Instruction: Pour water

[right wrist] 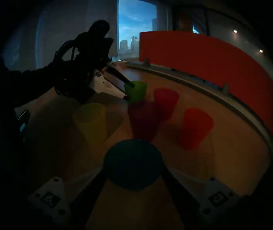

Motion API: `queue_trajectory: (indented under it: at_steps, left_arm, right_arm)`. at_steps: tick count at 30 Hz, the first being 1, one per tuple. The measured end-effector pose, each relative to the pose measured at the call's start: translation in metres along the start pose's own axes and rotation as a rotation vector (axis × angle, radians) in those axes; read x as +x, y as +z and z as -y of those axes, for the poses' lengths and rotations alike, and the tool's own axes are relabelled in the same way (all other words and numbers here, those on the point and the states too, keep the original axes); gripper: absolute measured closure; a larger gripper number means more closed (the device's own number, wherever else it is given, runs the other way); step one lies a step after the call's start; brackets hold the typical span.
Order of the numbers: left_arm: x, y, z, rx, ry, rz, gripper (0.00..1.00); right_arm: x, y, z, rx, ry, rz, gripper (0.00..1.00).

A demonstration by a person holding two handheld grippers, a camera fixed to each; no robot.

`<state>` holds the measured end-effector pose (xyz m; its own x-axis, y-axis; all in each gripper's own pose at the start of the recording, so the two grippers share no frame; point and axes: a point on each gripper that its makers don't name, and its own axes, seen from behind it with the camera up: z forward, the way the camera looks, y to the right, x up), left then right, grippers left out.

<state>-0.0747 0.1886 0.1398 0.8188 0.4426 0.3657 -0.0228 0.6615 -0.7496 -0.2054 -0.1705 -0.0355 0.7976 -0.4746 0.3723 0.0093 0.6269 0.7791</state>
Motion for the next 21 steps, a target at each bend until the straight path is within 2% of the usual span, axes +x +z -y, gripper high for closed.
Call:
queue_trajectory:
  at_steps: [15, 17, 19, 21]
  left_arm:
    - [0.007, 0.008, 0.005, 0.016, 0.004, -0.001, 0.01]
    - [0.006, 0.009, 0.007, 0.023, -0.003, 0.007, 0.04]
    - [0.006, 0.01, 0.008, 0.03, -0.009, 0.012, 0.12]
    - [0.007, 0.011, 0.01, 0.037, -0.012, 0.012, 0.13]
  right_arm:
    - [0.0, 0.0, -0.002, 0.002, -0.004, -0.002, 0.06]
    - [0.0, 0.0, -0.003, 0.002, -0.005, -0.001, 0.06]
    - [0.001, 0.0, -0.003, 0.002, -0.006, -0.002, 0.06]
    - [0.001, 0.0, -0.003, 0.001, -0.007, -0.003, 0.06]
